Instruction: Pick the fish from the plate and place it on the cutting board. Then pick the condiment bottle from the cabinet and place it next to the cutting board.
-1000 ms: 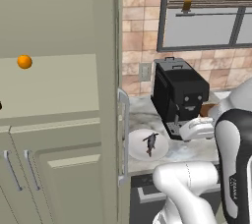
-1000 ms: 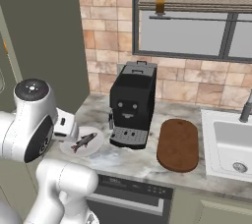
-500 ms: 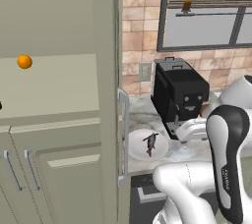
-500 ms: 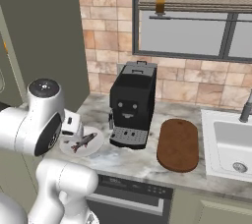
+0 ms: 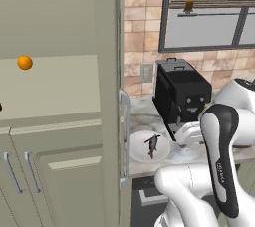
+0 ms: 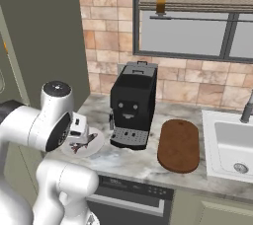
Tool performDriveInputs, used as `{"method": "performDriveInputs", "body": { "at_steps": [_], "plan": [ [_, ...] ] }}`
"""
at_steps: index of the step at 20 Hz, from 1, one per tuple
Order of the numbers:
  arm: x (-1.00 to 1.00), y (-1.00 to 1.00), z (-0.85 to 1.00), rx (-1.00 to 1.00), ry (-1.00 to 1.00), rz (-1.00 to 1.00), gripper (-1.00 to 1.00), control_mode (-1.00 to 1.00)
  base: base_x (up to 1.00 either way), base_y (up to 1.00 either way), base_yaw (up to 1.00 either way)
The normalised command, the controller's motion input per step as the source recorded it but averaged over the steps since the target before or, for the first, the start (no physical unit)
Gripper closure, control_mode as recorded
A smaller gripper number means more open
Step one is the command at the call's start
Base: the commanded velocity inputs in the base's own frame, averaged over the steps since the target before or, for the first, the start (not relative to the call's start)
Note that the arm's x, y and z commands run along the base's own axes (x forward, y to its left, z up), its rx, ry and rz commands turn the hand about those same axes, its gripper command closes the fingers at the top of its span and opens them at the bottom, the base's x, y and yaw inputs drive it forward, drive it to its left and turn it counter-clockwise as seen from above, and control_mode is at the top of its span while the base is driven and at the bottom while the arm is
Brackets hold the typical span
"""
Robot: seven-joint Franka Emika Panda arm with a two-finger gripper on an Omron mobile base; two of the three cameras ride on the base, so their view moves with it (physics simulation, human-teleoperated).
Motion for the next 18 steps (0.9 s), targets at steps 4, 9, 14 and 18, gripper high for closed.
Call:
{"method": "performDriveInputs", "body": {
  "at_steps": [4,9,14,18],
  "plan": [
    [-0.01,0.10,-0.44,0.00,-0.12,0.00,-1.00,-1.00,0.00,0.00,0.00],
    [0.00,0.14,-0.35,0.00,-0.13,0.00,-1.00,-1.00,0.00,0.00,0.00],
    [0.00,0.13,-0.38,0.00,-0.15,-0.01,-1.00,-1.00,0.00,0.00,0.00],
    [0.00,0.03,-0.39,0.00,-0.18,-0.04,-1.00,-1.00,0.00,0.00,0.00]
  ]
}}
